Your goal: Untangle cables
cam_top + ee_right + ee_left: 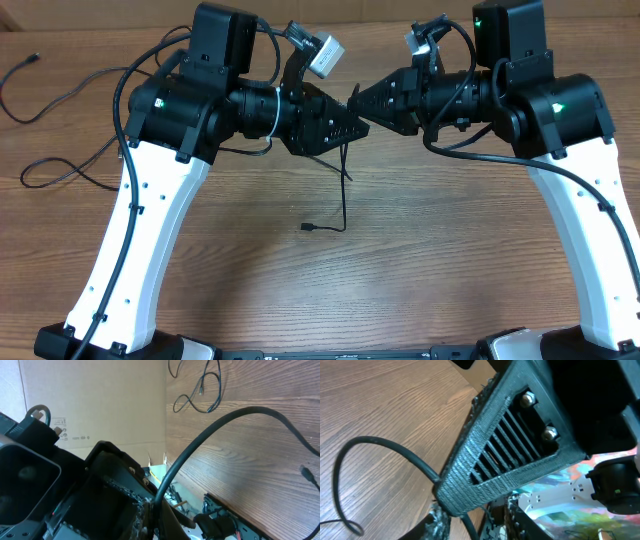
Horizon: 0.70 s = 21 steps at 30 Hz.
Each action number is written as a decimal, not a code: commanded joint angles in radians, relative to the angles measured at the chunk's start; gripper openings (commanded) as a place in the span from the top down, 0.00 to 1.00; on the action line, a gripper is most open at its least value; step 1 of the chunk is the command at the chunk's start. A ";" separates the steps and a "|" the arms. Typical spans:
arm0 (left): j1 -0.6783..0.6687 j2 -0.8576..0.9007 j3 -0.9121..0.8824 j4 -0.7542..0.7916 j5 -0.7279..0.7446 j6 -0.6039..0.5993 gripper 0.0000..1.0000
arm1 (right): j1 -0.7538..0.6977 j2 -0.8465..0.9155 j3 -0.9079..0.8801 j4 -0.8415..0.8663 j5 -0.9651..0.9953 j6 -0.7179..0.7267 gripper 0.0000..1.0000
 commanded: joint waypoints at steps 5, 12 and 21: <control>-0.005 -0.019 0.016 0.015 -0.018 -0.014 0.81 | 0.002 0.002 0.030 0.001 -0.001 0.003 0.96; -0.005 -0.019 0.016 0.014 -0.019 -0.015 0.96 | 0.002 0.002 0.030 0.004 0.004 0.002 0.96; -0.006 -0.076 0.016 -0.001 -0.198 -0.109 0.96 | 0.001 0.002 0.030 -0.076 0.415 -0.044 0.17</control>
